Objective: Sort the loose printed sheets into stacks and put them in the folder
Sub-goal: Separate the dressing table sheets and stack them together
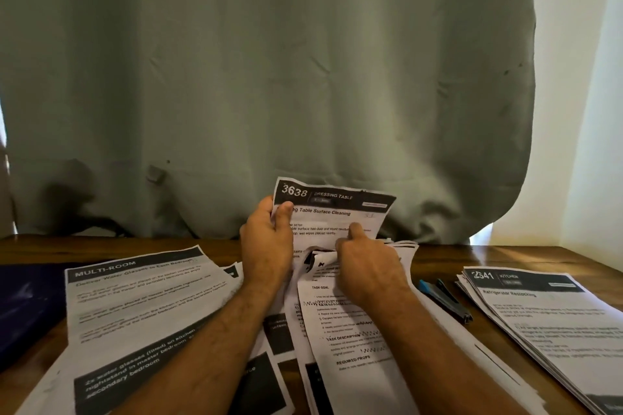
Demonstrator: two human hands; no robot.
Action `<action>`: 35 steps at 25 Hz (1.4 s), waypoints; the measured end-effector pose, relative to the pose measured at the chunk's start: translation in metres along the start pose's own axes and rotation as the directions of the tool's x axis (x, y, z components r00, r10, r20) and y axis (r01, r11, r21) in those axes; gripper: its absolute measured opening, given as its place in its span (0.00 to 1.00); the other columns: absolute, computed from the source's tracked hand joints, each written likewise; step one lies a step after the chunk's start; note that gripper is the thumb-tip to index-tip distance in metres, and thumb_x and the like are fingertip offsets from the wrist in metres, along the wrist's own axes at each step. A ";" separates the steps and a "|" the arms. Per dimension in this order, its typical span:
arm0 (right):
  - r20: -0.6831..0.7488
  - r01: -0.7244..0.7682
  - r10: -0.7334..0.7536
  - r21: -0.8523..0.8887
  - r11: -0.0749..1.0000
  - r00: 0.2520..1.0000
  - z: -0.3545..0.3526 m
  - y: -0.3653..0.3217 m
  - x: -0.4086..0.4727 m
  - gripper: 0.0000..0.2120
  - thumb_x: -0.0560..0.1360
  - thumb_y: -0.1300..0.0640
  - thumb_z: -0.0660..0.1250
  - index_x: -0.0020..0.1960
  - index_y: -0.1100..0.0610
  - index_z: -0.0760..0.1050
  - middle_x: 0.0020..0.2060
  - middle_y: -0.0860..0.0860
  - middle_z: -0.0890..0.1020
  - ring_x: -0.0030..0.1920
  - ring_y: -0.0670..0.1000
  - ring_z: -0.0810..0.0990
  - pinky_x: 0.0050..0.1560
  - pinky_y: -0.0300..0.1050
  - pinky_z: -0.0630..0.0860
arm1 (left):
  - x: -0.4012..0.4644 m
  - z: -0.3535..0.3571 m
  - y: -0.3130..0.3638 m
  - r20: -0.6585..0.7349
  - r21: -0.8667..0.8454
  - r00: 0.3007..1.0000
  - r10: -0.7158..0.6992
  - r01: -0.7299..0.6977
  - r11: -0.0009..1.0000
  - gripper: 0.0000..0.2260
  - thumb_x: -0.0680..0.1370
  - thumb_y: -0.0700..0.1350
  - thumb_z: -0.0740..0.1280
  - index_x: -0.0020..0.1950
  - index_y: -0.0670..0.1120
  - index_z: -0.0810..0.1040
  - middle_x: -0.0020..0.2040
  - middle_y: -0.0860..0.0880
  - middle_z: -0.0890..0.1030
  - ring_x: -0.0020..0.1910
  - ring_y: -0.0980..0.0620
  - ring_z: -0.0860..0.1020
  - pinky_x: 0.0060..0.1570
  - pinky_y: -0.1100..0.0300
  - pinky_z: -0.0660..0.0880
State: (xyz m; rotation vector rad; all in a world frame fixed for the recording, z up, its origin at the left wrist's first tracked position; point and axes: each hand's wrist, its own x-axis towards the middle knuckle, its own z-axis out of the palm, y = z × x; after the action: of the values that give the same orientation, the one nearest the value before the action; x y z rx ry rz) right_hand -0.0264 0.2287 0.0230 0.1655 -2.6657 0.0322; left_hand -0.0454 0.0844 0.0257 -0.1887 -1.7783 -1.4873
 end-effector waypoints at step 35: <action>0.358 -0.315 -0.056 0.876 0.366 0.932 0.015 0.024 -0.019 0.14 0.73 0.59 0.74 0.59 0.54 0.80 0.45 0.50 0.87 0.44 0.52 0.86 0.51 0.51 0.82 | -0.010 -0.113 -0.022 0.165 -0.006 0.711 -0.683 0.694 0.720 0.08 0.78 0.35 0.70 0.54 0.46 0.78 0.42 0.44 0.87 0.36 0.45 0.86 0.29 0.52 0.82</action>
State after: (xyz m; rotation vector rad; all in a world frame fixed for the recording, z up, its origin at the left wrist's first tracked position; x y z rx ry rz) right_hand -0.0188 0.2543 0.0013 0.3258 -2.5968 1.7641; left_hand 0.0019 -0.0185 0.0014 0.4002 -2.0393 -2.1029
